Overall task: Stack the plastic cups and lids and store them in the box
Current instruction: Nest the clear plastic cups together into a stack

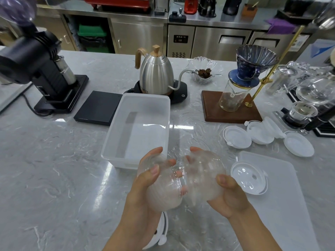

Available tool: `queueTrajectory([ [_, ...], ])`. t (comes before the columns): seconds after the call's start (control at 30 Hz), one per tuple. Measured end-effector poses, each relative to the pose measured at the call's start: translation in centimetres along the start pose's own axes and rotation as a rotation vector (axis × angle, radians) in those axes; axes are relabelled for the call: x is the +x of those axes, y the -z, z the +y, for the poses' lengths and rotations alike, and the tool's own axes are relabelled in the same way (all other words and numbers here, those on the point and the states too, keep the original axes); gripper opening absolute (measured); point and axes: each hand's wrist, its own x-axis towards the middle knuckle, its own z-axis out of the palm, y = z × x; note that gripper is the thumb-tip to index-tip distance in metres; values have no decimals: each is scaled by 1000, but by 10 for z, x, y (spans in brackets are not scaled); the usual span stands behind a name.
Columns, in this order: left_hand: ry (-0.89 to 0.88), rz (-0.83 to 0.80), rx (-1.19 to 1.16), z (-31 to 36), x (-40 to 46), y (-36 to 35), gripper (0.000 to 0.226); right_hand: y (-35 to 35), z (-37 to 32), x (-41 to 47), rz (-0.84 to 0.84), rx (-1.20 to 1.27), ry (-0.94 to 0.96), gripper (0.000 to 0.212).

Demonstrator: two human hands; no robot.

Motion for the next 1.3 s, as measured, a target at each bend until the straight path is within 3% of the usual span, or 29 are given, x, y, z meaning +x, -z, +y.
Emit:
queueTrajectory([
  [0.13,2,-4,57,-3,0,2,77,0,2,-3,86,-198,-14,98],
  [0.27,0,0,83,-2,0,4,62,-8,-4,-3,44,-210,-75,100],
  [0.4,15,-35,140,-3,0,4,74,-8,-7,-7,91,-97,-111,79],
  [0.53,17,-42,254,-7,0,5,69,-3,-1,-6,220,-466,-111,89],
  [0.67,33,-34,355,-12,-1,7,62,-2,1,-4,271,-666,-120,97],
  [0.83,72,16,366,-15,2,10,64,0,-3,-9,253,-611,-177,68],
  [0.93,77,29,337,-16,4,10,64,0,-9,-14,239,-533,-199,73],
  [1.03,61,66,298,-16,5,9,64,-2,-14,-15,364,-514,-135,92],
  [1.1,50,87,267,-18,5,7,64,-6,-16,-15,470,-540,-30,95],
  [1.2,10,111,270,-21,6,4,66,-19,-12,-14,580,-685,120,81],
  [1.3,-55,112,267,-23,6,2,68,-34,-8,-13,639,-827,200,55],
])
